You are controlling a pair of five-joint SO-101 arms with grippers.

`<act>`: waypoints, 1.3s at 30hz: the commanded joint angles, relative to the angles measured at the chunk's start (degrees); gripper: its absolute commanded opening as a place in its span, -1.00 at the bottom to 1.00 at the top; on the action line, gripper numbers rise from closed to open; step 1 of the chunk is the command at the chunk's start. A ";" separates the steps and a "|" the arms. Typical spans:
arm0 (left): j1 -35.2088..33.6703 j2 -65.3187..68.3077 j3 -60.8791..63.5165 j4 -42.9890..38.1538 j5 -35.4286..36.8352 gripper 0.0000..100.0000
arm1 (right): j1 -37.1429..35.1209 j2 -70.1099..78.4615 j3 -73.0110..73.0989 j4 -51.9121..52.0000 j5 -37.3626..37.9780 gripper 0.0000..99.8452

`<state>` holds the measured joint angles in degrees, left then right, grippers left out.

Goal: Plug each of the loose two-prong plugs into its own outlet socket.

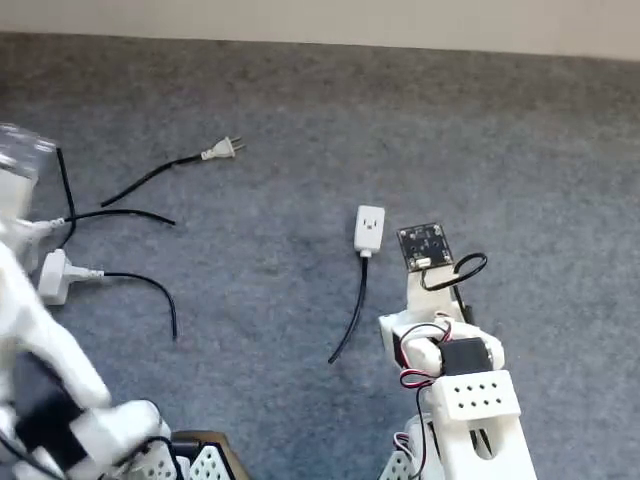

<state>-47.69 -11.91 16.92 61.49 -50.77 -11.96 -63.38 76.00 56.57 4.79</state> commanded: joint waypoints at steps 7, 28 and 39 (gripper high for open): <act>-6.46 39.87 -51.74 14.07 0.88 -0.98 | 0.57 -0.92 1.19 -3.21 -0.70 -0.27; -1.36 65.45 -102.90 39.47 11.52 -0.36 | 0.92 -0.92 1.45 -4.44 -0.79 -0.27; 23.43 56.31 -102.20 39.74 28.84 -0.36 | 7.69 -0.92 1.19 -4.70 -3.60 -0.27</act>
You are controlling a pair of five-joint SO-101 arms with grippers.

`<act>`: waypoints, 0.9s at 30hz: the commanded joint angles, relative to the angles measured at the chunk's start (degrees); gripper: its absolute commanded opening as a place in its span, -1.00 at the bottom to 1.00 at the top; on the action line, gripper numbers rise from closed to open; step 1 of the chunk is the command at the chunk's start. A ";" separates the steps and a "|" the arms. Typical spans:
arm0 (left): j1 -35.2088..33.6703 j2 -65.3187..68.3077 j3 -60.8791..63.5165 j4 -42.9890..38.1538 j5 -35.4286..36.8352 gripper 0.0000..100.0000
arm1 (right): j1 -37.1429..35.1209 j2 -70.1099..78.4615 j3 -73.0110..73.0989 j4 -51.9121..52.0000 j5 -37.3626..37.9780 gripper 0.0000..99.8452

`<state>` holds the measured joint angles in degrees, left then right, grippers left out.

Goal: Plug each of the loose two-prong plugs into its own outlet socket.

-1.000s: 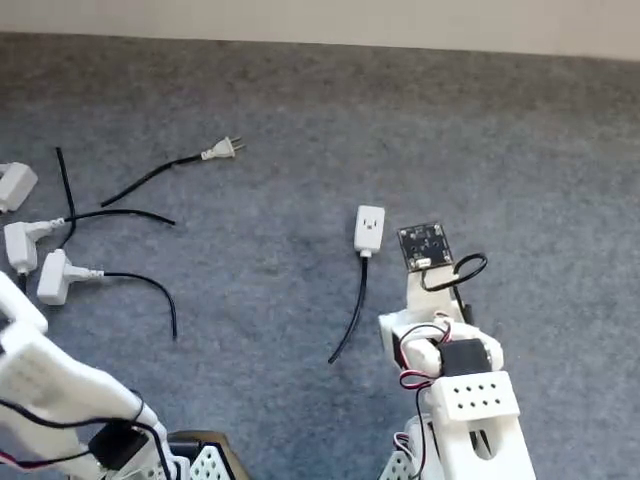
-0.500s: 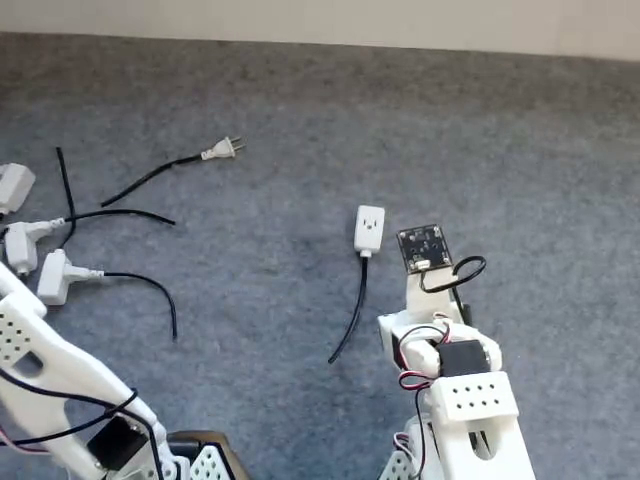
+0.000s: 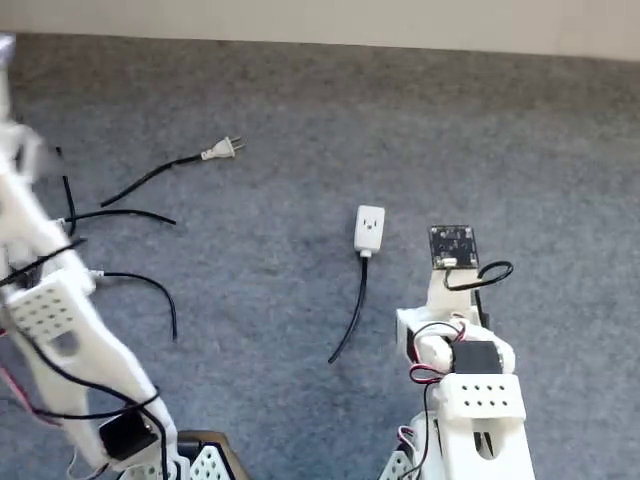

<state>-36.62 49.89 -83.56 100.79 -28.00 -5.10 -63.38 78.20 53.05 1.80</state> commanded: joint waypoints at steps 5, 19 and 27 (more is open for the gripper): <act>30.29 -7.78 7.87 0.44 13.63 -0.36 | 5.23 -0.92 -0.92 -3.30 -2.46 -0.27; 57.36 -7.78 26.86 -3.16 4.22 -0.36 | 8.04 -1.01 -1.36 -5.85 -4.57 -0.27; 58.33 -7.78 34.77 -16.35 4.04 -0.36 | 6.37 -1.01 -1.27 -5.85 -4.57 -0.27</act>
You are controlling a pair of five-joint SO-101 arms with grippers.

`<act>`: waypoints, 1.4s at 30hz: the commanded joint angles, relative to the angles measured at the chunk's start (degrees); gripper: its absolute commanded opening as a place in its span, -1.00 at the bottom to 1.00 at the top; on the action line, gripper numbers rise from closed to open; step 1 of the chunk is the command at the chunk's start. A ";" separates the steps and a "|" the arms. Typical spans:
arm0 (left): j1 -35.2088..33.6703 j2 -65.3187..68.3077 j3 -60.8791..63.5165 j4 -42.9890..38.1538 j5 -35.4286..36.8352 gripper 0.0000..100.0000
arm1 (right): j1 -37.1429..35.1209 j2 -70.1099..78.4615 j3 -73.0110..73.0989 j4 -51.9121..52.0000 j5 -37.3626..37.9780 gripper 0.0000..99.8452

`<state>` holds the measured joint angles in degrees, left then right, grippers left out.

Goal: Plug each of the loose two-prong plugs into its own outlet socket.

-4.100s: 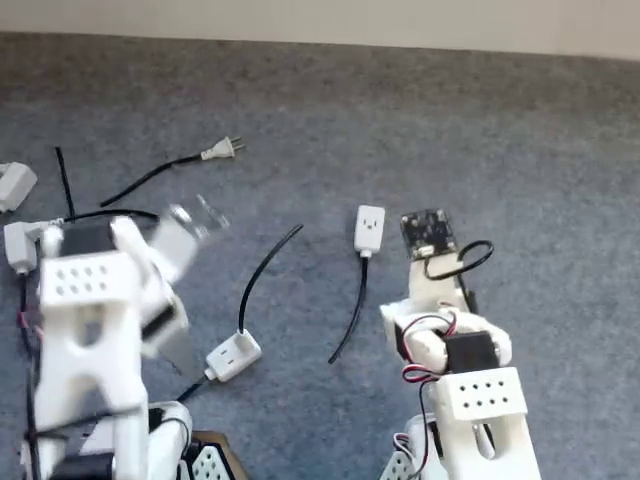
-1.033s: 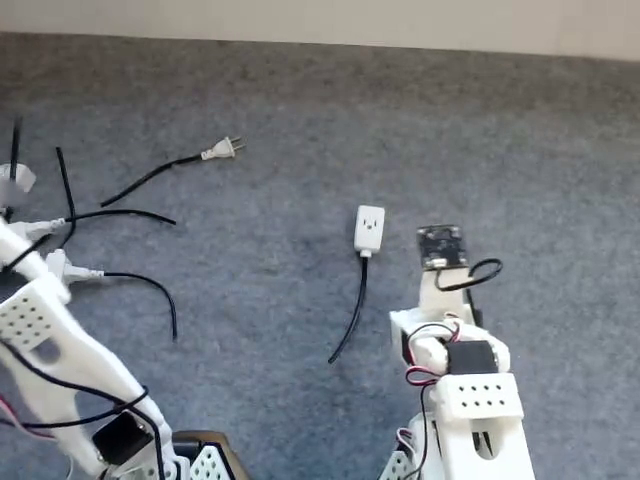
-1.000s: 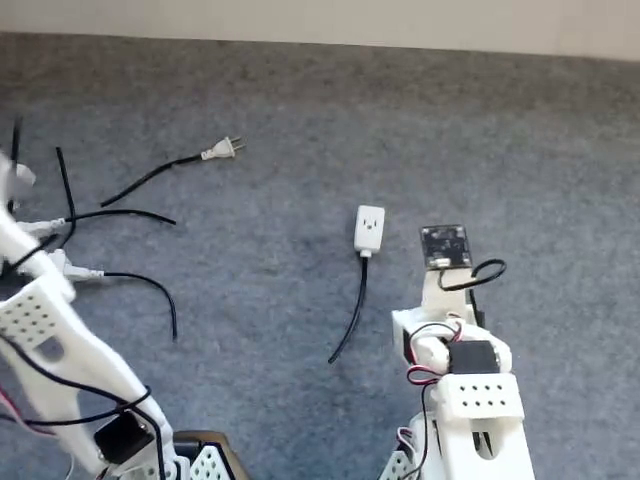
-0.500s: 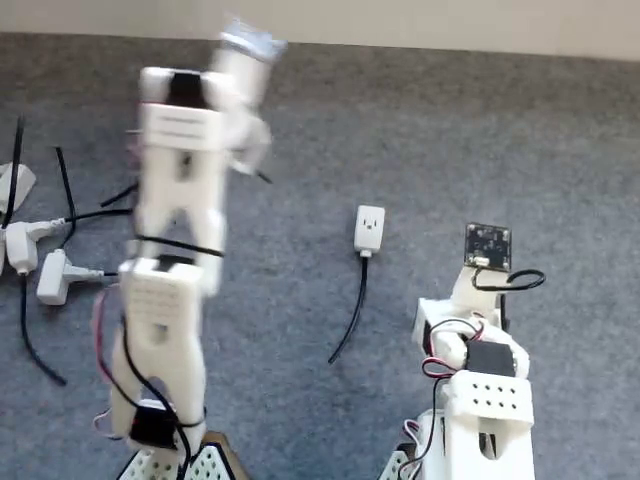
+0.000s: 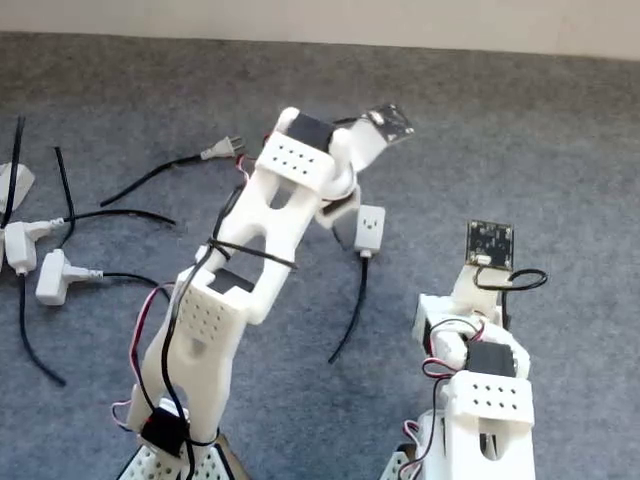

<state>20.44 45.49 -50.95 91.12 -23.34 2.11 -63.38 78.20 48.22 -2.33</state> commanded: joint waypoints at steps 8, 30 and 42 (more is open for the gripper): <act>7.16 -3.38 7.34 -17.93 12.04 -0.36 | -1.27 -1.01 -1.27 -1.01 -0.44 -0.27; -0.48 3.82 6.99 -8.53 18.90 -0.40 | -1.27 -1.01 -1.27 -1.01 -0.35 -0.27; -10.15 -7.87 0.84 5.45 4.66 -0.99 | -2.95 -0.92 1.10 -4.09 -0.18 -0.27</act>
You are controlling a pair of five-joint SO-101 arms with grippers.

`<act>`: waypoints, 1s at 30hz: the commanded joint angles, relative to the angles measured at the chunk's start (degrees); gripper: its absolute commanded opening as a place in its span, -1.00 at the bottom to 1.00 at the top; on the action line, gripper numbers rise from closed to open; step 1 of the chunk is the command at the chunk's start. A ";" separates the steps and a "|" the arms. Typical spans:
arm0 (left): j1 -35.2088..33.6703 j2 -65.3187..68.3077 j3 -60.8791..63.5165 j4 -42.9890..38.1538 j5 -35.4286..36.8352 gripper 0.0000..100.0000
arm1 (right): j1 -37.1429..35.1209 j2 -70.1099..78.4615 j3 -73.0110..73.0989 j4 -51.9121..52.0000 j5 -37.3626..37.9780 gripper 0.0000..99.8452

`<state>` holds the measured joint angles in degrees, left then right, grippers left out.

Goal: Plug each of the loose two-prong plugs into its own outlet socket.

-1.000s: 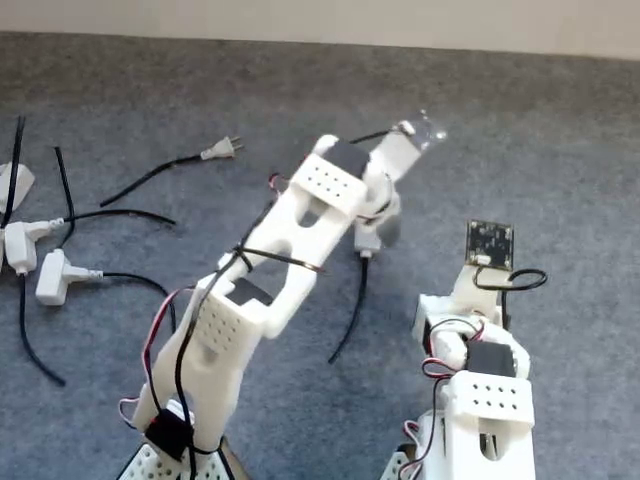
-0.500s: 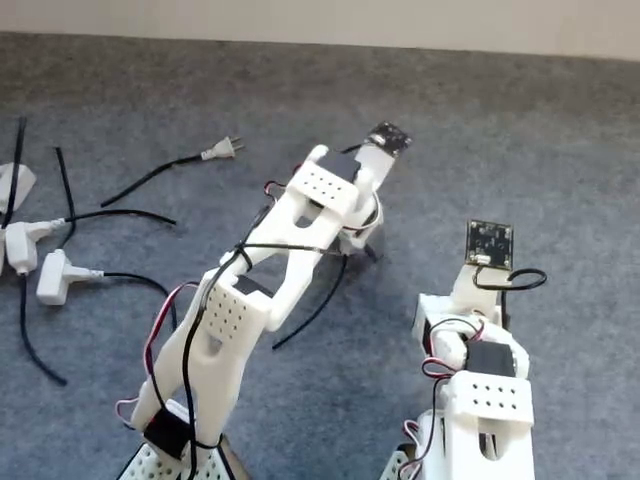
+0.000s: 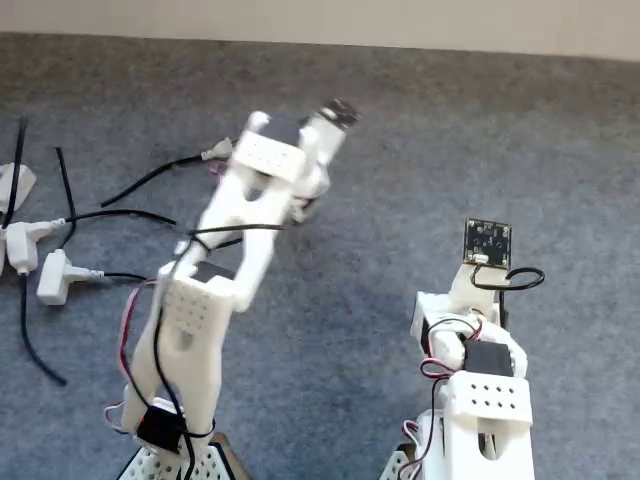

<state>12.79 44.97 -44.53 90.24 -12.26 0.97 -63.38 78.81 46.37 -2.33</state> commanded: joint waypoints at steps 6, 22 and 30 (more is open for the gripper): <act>-4.44 -14.81 0.22 11.87 -16.79 -0.99 | -1.80 -0.92 0.66 -2.24 -0.18 -0.27; -9.27 -43.82 74.95 0.70 -61.27 -0.99 | -2.42 -0.92 0.84 -2.24 -0.09 -0.27; -15.08 -43.12 71.87 -11.52 -54.59 -0.61 | -2.42 -0.92 0.84 -2.24 -0.09 -0.27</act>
<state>-0.57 3.91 30.29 81.71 -69.41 -1.05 -63.38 79.96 45.14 -2.33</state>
